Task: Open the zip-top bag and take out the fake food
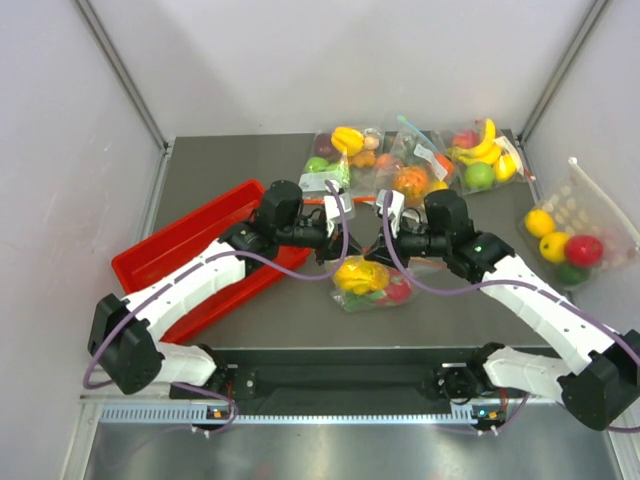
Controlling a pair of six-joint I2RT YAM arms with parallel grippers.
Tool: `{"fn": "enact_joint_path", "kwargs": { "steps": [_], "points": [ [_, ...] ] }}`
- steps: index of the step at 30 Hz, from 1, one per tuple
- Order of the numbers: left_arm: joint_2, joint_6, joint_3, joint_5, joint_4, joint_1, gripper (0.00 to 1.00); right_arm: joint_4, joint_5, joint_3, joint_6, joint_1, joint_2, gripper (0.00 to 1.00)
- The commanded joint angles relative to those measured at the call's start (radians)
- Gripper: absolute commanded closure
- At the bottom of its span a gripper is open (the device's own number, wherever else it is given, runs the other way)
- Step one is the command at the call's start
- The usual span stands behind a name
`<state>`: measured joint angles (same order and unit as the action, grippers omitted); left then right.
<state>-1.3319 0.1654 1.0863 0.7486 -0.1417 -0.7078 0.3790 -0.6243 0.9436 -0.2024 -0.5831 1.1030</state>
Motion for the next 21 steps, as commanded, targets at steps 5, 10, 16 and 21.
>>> {"fn": "enact_joint_path", "kwargs": {
  "steps": [5, 10, 16, 21],
  "points": [
    [0.16, -0.006, -0.052, -0.133, 0.091, 0.001, 0.53, -0.072, 0.104, -0.025, -0.006, -0.017, -0.044, 1.0],
    [0.309, -0.007, -0.172, -0.27, 0.177, 0.022, 0.42, -0.058, 0.112, -0.022, 0.004, -0.017, -0.091, 1.0],
    [0.324, -0.042, -0.225, -0.213, 0.22, 0.065, 0.42, -0.057, 0.106, -0.023, 0.044, -0.015, -0.107, 1.0],
    [0.329, -0.081, -0.278, -0.118, 0.269, 0.123, 0.43, -0.057, 0.083, -0.022, 0.057, -0.015, -0.141, 1.0]
  ]
}}
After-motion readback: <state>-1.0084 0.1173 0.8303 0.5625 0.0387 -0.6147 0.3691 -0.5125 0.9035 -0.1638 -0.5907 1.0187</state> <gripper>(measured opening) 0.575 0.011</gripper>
